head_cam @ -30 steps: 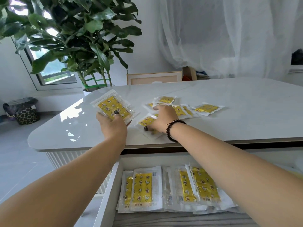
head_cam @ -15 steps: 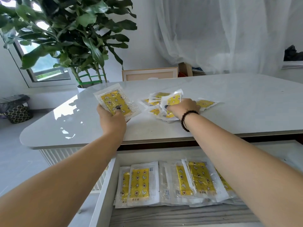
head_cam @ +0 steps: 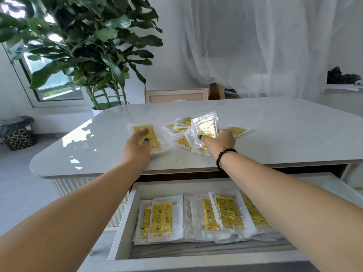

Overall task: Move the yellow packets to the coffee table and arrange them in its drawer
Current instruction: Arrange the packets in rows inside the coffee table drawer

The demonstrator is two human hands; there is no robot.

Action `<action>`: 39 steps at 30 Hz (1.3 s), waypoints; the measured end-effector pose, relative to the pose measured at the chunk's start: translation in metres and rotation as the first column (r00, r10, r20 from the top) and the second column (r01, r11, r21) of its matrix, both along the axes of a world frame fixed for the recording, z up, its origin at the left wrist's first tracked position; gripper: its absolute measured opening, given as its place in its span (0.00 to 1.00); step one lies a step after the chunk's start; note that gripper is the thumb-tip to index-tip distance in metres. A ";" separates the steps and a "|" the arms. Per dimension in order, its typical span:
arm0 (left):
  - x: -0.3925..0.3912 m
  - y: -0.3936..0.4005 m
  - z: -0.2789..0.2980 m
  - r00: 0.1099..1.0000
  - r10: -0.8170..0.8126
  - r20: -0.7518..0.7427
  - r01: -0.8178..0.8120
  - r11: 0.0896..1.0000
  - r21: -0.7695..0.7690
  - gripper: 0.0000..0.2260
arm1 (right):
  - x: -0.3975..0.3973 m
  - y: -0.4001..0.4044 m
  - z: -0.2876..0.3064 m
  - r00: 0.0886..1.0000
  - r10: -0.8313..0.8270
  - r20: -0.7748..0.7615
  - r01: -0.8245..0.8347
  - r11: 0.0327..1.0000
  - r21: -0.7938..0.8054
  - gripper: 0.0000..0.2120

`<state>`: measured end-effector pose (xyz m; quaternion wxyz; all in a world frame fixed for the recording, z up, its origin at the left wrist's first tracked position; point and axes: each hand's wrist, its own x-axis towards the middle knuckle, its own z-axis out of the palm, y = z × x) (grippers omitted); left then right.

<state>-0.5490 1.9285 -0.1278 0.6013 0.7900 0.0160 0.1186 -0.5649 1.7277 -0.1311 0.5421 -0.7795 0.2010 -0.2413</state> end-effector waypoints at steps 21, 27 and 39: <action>-0.150 0.017 0.069 0.969 -0.243 -0.040 0.246 0.954 0.173 0.14 | -0.187 -0.006 0.099 0.763 0.527 -0.374 -0.637 0.712 -0.297 0.22; -0.196 0.024 0.079 0.705 -0.638 -0.310 0.710 0.628 0.319 0.08 | -0.216 -0.003 0.102 0.550 0.561 -0.619 -0.824 0.485 -0.293 0.25; -0.198 0.030 0.075 0.788 -0.561 -0.252 0.607 0.777 0.169 0.11 | -0.205 0.006 0.079 0.850 0.520 0.089 -0.527 0.838 0.143 0.14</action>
